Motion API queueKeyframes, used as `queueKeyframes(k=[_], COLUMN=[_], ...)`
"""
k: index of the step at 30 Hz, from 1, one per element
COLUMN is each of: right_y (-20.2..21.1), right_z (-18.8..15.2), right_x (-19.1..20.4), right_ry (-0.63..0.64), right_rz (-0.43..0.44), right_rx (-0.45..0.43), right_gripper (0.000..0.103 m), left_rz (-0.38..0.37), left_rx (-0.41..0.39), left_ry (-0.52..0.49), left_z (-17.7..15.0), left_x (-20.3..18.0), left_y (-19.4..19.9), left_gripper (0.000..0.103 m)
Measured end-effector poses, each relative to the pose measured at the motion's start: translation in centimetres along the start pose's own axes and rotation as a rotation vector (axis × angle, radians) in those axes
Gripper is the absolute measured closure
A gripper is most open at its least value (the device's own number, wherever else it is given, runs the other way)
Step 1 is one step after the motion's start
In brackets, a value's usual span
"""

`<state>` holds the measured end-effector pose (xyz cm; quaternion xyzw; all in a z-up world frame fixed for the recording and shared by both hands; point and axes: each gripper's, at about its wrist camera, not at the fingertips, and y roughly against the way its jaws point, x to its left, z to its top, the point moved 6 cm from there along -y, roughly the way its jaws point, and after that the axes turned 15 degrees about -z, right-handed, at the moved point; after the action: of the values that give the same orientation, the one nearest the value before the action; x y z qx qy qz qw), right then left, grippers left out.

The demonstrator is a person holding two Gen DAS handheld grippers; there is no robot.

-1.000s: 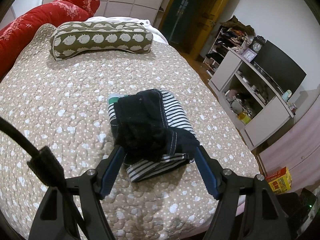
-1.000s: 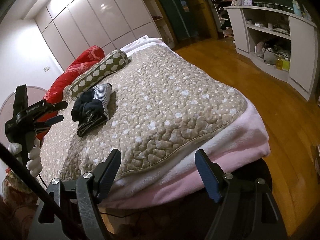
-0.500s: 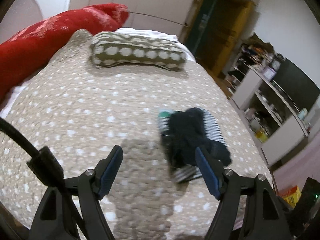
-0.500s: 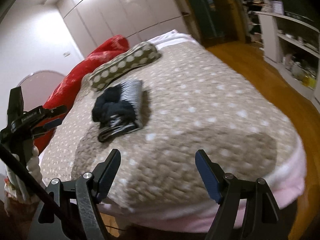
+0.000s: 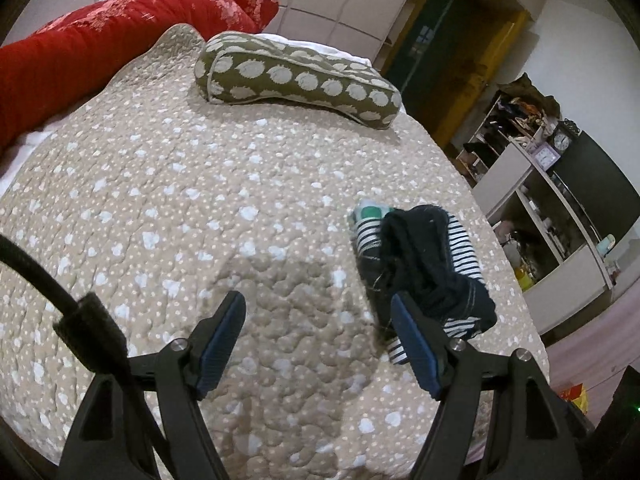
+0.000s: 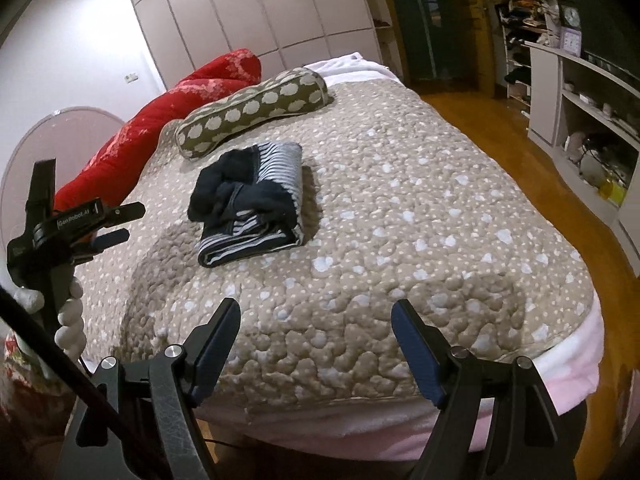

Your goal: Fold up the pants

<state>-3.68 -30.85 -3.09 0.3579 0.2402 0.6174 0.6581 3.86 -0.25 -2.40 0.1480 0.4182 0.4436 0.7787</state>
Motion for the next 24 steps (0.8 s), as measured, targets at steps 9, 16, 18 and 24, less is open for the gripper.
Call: queueKeyframes(k=[9, 16, 18, 24], right_y=[-1.8, -5.3, -5.4, -7.1], right_z=[4.4, 7.8, 8.5, 11.4], right_x=[4.5, 10.7, 11.3, 12.4], right_ry=[0.114, 0.254, 0.27, 0.217], right_rz=[0.09, 0.095, 0.058, 0.094], right_rx=[-0.056, -0.084, -0.119, -0.075], right_gripper=[0.02, 0.02, 0.02, 0.078], left_rz=[0.123, 0.15, 0.138, 0.125], left_rx=[-0.041, -0.033, -0.037, -0.038], left_ry=[-0.006, 0.03, 0.041, 0.053], left_z=[-0.5, -1.1, -1.0, -1.0], left_x=[1.7, 3.7, 4.1, 4.3], left_y=[3.7, 4.0, 4.0, 3.6], left_gripper=[0.029, 0.029, 0.029, 0.029])
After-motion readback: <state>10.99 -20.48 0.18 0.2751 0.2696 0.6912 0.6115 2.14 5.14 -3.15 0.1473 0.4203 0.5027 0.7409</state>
